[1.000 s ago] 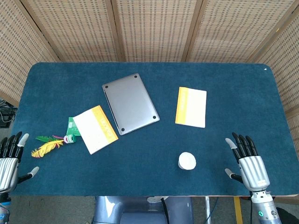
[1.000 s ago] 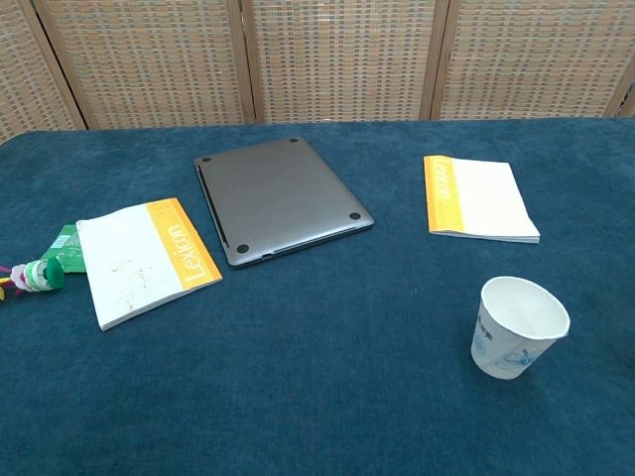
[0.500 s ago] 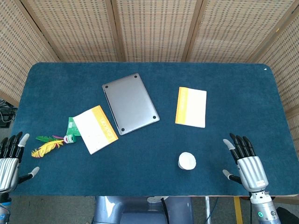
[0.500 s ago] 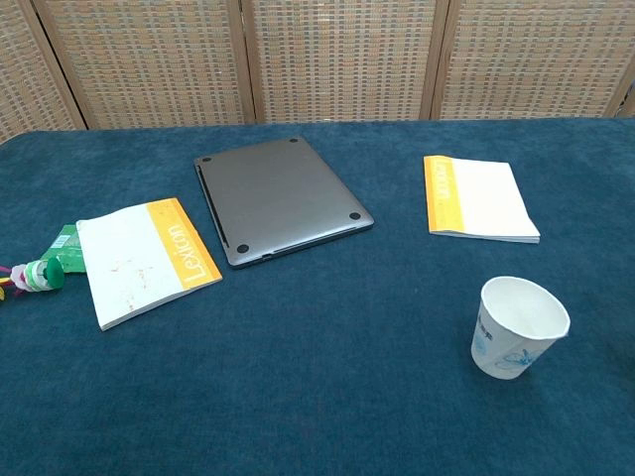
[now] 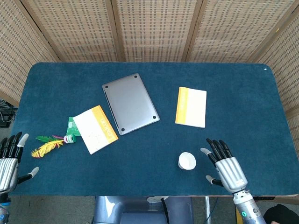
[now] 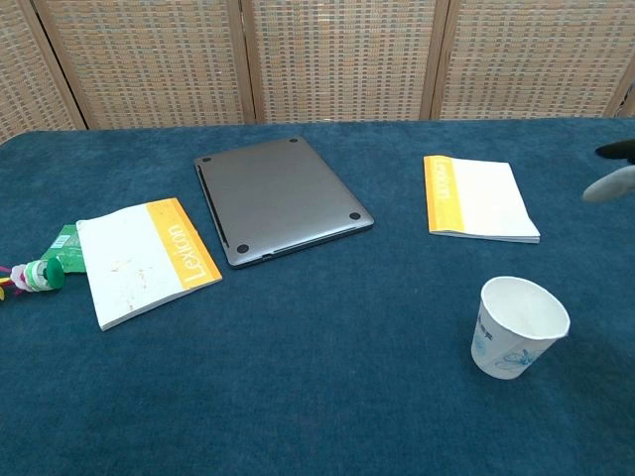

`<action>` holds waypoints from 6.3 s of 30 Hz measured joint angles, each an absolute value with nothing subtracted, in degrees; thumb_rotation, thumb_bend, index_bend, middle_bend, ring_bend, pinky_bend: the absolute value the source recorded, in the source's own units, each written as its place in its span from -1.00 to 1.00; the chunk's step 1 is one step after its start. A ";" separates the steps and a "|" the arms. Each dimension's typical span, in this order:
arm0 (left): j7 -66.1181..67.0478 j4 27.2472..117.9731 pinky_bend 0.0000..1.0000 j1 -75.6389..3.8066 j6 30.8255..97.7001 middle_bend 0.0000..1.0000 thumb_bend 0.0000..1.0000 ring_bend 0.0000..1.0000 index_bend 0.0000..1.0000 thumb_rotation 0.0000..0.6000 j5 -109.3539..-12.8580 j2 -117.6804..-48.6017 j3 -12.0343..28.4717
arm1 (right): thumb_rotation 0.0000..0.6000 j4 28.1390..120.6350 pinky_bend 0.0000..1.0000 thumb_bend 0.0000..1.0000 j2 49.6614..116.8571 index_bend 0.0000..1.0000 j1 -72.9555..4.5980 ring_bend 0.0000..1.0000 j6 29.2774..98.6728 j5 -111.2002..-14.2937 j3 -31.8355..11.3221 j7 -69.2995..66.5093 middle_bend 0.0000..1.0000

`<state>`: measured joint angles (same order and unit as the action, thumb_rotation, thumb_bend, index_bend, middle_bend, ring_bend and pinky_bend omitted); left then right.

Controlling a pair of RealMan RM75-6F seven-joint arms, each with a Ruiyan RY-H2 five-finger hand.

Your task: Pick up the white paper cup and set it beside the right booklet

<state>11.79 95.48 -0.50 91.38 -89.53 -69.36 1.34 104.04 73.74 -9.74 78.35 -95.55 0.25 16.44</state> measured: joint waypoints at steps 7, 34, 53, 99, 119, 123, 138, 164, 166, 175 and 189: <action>11.71 95.45 -1.00 -0.75 90.78 -1.00 -0.71 -1.00 -1.00 1.00 -89.31 -69.42 1.31 | 1.00 107.25 -1.00 -0.56 76.40 -0.60 -12.34 -1.00 72.48 -89.48 -1.01 22.75 -1.00; 11.99 95.22 -1.00 -1.03 90.16 -1.00 -0.71 -1.00 -1.00 1.00 -89.11 -69.70 1.22 | 1.00 109.09 -1.00 -0.35 82.25 -0.51 -19.72 -1.00 65.29 -72.74 -5.04 37.25 -1.00; 11.70 95.22 -1.00 -1.09 90.11 -1.00 -0.71 -1.00 -1.00 1.00 -89.11 -69.68 1.18 | 1.00 108.08 -1.00 -0.35 85.49 -0.27 -23.61 -1.00 66.91 -62.92 -5.42 47.31 -1.00; 13.43 94.39 -1.00 -1.32 90.13 -1.00 -0.71 -1.00 -1.00 1.00 -88.77 -70.67 1.46 | 1.00 87.35 -1.00 -0.35 91.28 -0.13 -34.01 -1.00 59.11 -49.14 -20.08 15.67 -1.00; 14.17 94.42 -1.00 -1.27 90.28 -1.00 -0.71 -1.00 -1.00 1.00 -89.09 -71.03 1.26 | 1.00 80.03 -1.00 -0.35 91.32 -0.37 -33.03 -1.00 59.37 -46.03 -16.09 16.86 -1.00; 14.46 94.45 -1.00 -1.34 90.16 -1.00 -0.71 -1.00 -1.00 1.00 -89.15 -71.14 1.20 | 1.00 80.51 -1.00 -0.35 90.53 -0.55 -32.52 -1.00 60.44 -46.17 -15.66 17.44 -1.00; 13.37 94.57 -1.00 -1.45 89.77 -1.00 -0.71 -1.00 -1.00 1.00 -89.13 -70.81 1.06 | 1.00 86.07 -1.00 -0.36 91.54 -0.56 -32.80 -1.00 65.72 -49.78 -13.64 24.62 -1.00; 12.33 94.79 -1.00 -1.77 89.02 -1.00 -0.71 -1.00 -1.00 1.00 -90.30 -70.50 0.15 | 1.00 79.05 -1.00 -0.35 103.54 -0.33 -38.74 -1.00 74.13 -42.31 -14.49 47.60 -1.00; 12.47 94.78 -1.00 -1.78 88.96 -1.00 -0.71 -1.00 -1.00 1.00 -90.31 -70.57 0.11 | 1.00 78.36 -1.00 -0.36 103.75 -0.31 -38.75 -1.00 73.82 -42.27 -14.58 47.62 -1.00; 12.39 94.81 -1.00 -1.87 88.75 -1.00 -0.71 -1.00 -1.00 1.00 -90.31 -70.56 0.05 | 1.00 76.35 -1.00 -0.33 105.03 -0.25 -39.44 -1.00 73.50 -42.50 -15.06 49.27 -1.00; 12.53 94.86 -1.00 -1.84 88.85 -1.00 -0.71 -1.00 -1.00 1.00 -90.56 -70.61 -0.11 | 1.00 77.39 -1.00 -0.17 104.79 -0.09 -38.78 -1.00 74.16 -44.35 -15.00 48.98 -1.00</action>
<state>12.53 94.86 -1.84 88.85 -90.56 -70.61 -0.11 77.39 104.79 -38.78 74.16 -44.35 -15.00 48.98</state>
